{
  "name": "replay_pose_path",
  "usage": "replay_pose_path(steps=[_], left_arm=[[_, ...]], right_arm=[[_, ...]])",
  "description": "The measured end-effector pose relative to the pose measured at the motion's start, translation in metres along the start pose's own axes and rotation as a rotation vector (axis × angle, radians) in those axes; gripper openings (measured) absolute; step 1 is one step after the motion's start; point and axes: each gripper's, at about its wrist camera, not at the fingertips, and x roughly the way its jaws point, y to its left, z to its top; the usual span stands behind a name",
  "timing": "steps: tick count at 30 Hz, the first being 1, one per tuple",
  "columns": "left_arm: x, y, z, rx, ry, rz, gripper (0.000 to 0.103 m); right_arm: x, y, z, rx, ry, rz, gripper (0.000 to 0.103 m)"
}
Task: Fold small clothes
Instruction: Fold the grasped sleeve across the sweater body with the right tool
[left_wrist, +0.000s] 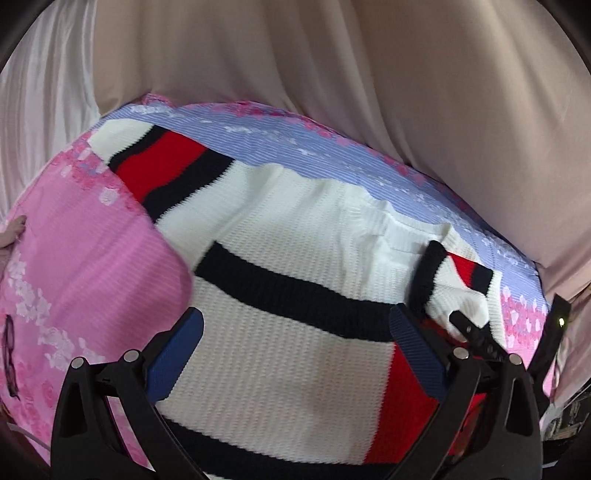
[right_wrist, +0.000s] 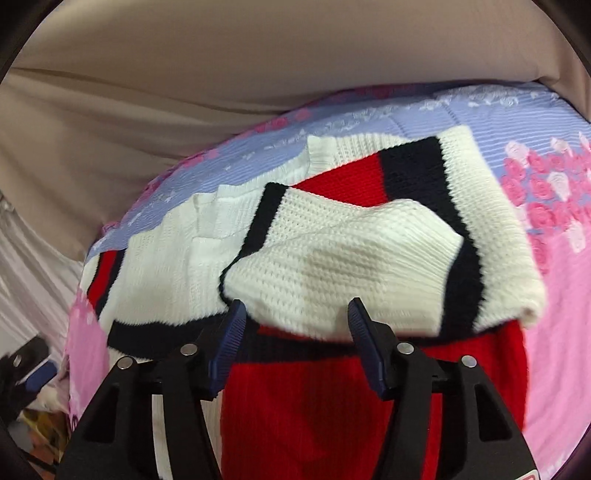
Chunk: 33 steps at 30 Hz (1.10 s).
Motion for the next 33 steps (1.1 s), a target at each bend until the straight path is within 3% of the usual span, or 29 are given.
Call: replay_pose_path(steps=[2,4,5,6,8,10,12,15,19,23,25,29,33], left_arm=[[-0.003,0.016,0.002,-0.007,-0.008,0.026,0.098],[-0.002,0.032,0.005,-0.022,-0.007,0.047,0.098],[-0.001,0.039,0.006,-0.032,-0.006,0.058,0.098],[-0.001,0.044,0.006,-0.039,-0.005,0.062,0.098],[-0.002,0.056,0.008,-0.058,-0.005,0.071,0.098],[-0.003,0.064,0.01,-0.079,-0.014,0.072,0.098],[-0.003,0.068,0.012,-0.09,-0.017,0.071,0.098],[-0.005,0.071,0.017,-0.106,-0.016,0.071,0.098],[-0.011,0.076,0.019,-0.107,-0.038,0.068,0.098],[-0.008,0.075,0.019,-0.101,-0.034,0.069,0.098],[-0.005,0.074,0.018,-0.104,-0.024,0.069,0.098],[-0.002,0.069,0.018,-0.092,-0.018,0.072,0.098],[-0.001,0.065,0.017,-0.071,-0.018,0.078,0.098]], right_arm=[[0.012,0.003,0.003,-0.005,-0.005,-0.035,0.052],[0.019,0.005,0.008,-0.01,-0.018,-0.067,0.029],[0.022,0.006,0.011,-0.015,-0.018,-0.09,0.007],[0.022,0.007,0.015,-0.009,-0.016,-0.078,0.001],[0.007,0.021,0.022,-0.025,-0.063,-0.035,0.001],[-0.01,0.058,0.025,-0.135,-0.115,0.028,0.001],[-0.016,0.112,0.019,-0.274,-0.102,0.158,0.001],[-0.01,0.152,-0.006,-0.397,-0.061,0.171,0.008],[-0.008,0.097,-0.034,-0.237,-0.005,0.123,0.031],[-0.008,0.017,-0.041,-0.004,0.022,0.06,0.033],[-0.008,-0.009,-0.035,0.079,-0.008,0.058,0.033],[-0.006,-0.027,-0.022,0.138,-0.064,0.043,0.045],[0.005,-0.021,-0.007,0.13,-0.07,0.048,0.043]])
